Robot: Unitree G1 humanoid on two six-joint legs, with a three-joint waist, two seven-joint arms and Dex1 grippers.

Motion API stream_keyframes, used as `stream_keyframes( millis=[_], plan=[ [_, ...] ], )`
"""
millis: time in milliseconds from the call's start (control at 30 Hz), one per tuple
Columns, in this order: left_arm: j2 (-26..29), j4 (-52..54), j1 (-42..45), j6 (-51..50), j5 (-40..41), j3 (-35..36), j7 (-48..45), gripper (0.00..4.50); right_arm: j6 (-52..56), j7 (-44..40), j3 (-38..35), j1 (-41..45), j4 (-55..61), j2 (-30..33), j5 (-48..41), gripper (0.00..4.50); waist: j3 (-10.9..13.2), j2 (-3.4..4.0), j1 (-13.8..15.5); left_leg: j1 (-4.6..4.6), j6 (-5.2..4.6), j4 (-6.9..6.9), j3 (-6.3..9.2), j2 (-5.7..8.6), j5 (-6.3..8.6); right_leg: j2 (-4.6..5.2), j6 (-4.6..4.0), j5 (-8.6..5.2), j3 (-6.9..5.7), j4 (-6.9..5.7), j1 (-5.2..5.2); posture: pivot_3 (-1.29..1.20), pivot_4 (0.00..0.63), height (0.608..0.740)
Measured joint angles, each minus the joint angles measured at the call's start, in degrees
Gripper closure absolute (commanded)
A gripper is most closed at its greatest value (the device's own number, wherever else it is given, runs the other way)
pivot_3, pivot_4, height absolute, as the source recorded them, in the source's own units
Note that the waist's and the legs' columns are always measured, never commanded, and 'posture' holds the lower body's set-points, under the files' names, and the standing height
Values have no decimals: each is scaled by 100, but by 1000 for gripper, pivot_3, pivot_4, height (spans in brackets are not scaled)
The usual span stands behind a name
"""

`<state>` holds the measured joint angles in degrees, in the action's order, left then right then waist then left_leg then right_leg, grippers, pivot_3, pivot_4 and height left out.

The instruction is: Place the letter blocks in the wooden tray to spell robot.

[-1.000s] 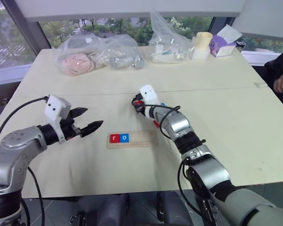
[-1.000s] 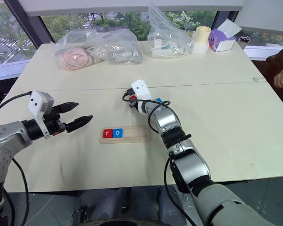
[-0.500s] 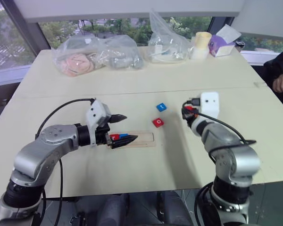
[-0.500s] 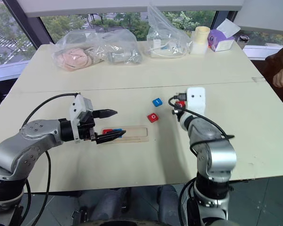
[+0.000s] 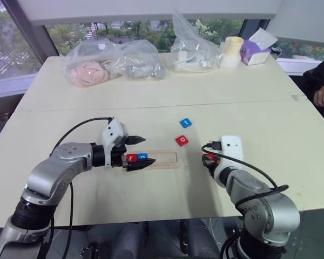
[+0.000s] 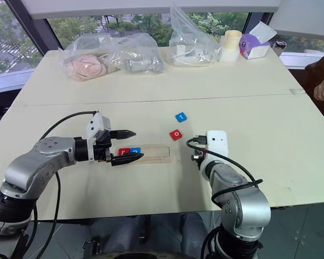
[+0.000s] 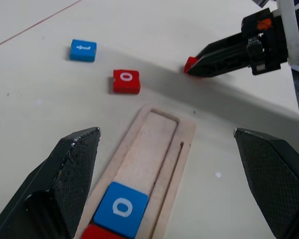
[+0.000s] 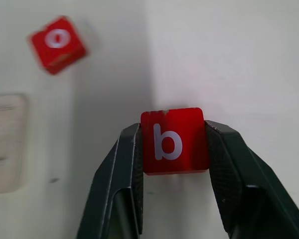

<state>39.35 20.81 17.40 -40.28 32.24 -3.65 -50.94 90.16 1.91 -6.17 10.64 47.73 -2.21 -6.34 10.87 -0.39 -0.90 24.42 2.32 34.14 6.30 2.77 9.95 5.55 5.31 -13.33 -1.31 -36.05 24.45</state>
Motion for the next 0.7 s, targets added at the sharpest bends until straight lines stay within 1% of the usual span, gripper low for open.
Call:
stream_keyframes(
  millis=[67, 100, 133, 200, 233, 300, 333, 433, 533, 567, 600, 667, 700],
  plan=[
    [0, 14, -46, 1, -17, 1, 6, 0, 29, -1, 0, 2, 0, 0, 0, 411, 0, 0, -1, 0, 0, 0, 1, -3, 0, 0, 6, -4, 0, 1, 0, 0, 150, 740],
    [0, 19, -74, 1, -24, 2, 8, 0, 39, -1, 1, 4, 0, 0, 0, 61, 0, 0, -1, 0, 0, 0, 2, -3, 0, 0, 6, -4, 0, 1, 0, 0, 150, 740],
    [8, 27, -110, -1, -26, 7, 6, 0, 33, -1, -34, 16, -2, 8, 6, 61, 0, 0, -2, 0, 1, -1, 2, -4, 0, 0, 6, -4, 0, 1, 0, 0, 150, 740],
    [200, 95, -202, -47, -18, 21, -52, 0, -246, -151, -222, 177, -3, 158, -19, 61, 2, 2, -16, 4, 1, -1, 1, -6, 1, 0, 6, -3, 0, 3, 5, 0, 150, 740],
    [324, 152, -227, -81, 11, 55, -121, 0, -492, -341, -300, 268, 2, 437, -85, 61, 4, 4, -13, 5, 1, -1, 0, -6, 1, 0, 6, -4, 0, 4, 6, 0, 150, 740],
    [615, 280, -316, -160, 132, 203, -313, 0, -1117, -934, -516, 320, 11, 1229, -302, 61, 4, 4, -5, 5, 1, -4, -3, -6, 2, 1, 8, -5, -7, 18, -2, 0, 150, 740],
    [749, 290, -333, -197, 216, 276, -437, 0, -1496, -1337, -662, 270, -69, 1600, -447, 61, 4, 4, 11, 8, 0, -7, -6, -7, 3, 1, 8, -5, -24, 34, -10, 0, 150, 740],
    [1026, 410, -341, -258, 358, 293, -782, 0, -2303, -2540, -885, -22, -567, 2353, -1018, 61, 4, 3, 7, 10, -7, -17, -7, -14, 7, -1, 7, -4, -34, 62, -22, 0, 150, 740],
    [1216, 580, -346, -293, 461, 277, -1034, 0, -3274, -3829, -767, -527, -1065, 3156, -1413, 61, 6, 6, 10, 14, -20, -17, -18, -14, 15, 1, 3, -1, -31, 69, -23, 0, 150, 740],
    [1350, 659, -361, -291, 458, 271, -1122, 0, -3863, -4466, -667, -786, -1268, 3648, -1456, 61, 7, 6, 12, 16, -22, -17, -21, -14, 15, 1, 3, -1, -30, 73, -22, 0, 150, 740],
    [1450, 703, -362, -297, 461, 278, -1160, 0, -4275, -4890, -617, -946, -1424, 3960, -1455, 61, 8, 4, 14, 16, -23, -16, -22, -14, 16, 0, 6, -2, -30, 74, -24, 0, 150, 740],
    [1572, 834, -361, -332, 506, 332, -1192, 0, -4994, -5572, -511, -1102, -1808, 4425, -1456, 61, 9, 2, 11, 14, -23, -10, -23, -15, 16, 0, 12, -4, -30, 73, -26, 0, 150, 740],
    [1591, 923, -342, -358, 580, 365, -1197, 0, -5322, -5822, -475, -1086, -2065, 4526, -1456, 61, 10, -1, 3, 11, -22, -6, -26, -19, 16, -1, 10, -2, -30, 73, -29, 0, 150, 740]
  ],
)
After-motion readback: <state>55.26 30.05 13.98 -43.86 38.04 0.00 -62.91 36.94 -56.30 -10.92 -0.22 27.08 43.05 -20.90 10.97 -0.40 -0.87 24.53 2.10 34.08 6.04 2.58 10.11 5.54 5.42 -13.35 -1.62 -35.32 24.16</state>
